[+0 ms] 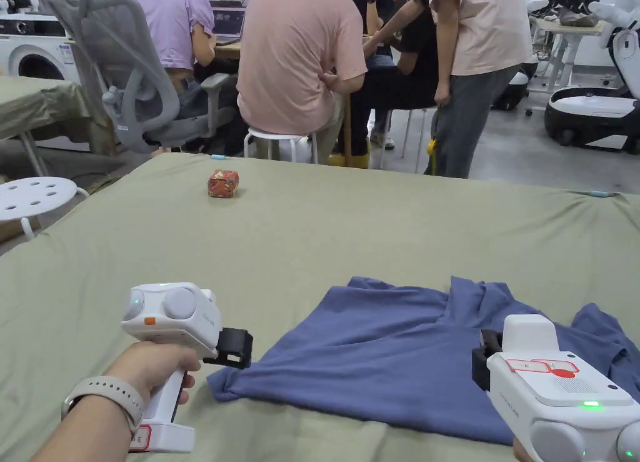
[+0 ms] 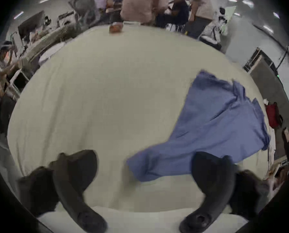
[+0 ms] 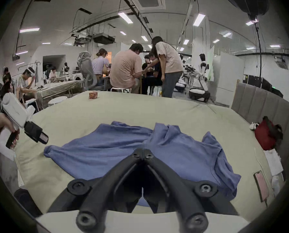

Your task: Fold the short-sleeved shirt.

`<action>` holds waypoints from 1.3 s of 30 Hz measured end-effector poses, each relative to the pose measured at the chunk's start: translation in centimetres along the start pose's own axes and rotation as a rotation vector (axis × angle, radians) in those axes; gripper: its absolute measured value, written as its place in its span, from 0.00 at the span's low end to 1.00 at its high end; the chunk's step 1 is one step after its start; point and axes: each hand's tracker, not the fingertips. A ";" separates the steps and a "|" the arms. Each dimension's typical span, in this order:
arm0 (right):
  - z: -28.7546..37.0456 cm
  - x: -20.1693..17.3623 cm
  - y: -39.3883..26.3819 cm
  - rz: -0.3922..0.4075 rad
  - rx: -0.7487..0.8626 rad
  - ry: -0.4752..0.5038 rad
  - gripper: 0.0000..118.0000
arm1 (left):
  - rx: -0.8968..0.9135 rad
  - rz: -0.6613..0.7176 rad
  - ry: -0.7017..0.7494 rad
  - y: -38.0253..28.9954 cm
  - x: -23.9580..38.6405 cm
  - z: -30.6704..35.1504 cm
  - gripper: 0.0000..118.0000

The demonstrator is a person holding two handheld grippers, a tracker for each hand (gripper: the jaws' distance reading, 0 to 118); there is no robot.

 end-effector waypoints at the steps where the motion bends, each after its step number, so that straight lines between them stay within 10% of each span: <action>1: -0.2 0.0 -0.1 0.001 -0.006 0.000 0.00 | -0.035 0.029 -0.031 -0.1 0.0 -0.8 0.86; 8: -1.0 0.6 -0.9 0.005 -0.039 -0.004 0.00 | -0.040 -0.115 0.037 -1.6 2.6 -4.3 0.53; 11: -1.3 1.5 -1.3 -0.001 -0.053 -0.012 0.00 | -0.011 -0.182 0.026 -1.6 4.2 -2.5 0.01; 24: -11.1 15.6 2.7 0.016 -0.258 -0.122 0.00 | 0.312 -0.193 -0.008 -4.7 5.5 3.7 0.01; 30: -20.2 22.1 3.8 -0.008 -0.392 0.024 0.00 | 0.329 -0.191 -0.008 -5.5 6.6 3.2 0.01; 31: -21.7 22.8 3.7 -0.036 -0.423 0.041 0.10 | 0.325 -0.196 -0.008 -5.5 6.7 3.0 0.01; 33: -24.5 23.1 3.1 -0.061 -0.474 0.051 0.84 | 0.308 -0.209 -0.007 -5.4 6.9 2.6 0.01; 34: -25.6 23.1 2.6 -0.061 -0.492 0.069 1.00 | 0.306 -0.209 -0.010 -5.3 6.9 2.4 0.01; 39: -29.3 23.8 -0.5 -0.093 -0.544 0.028 0.78 | 0.275 -0.212 -0.006 -4.7 6.9 1.4 0.01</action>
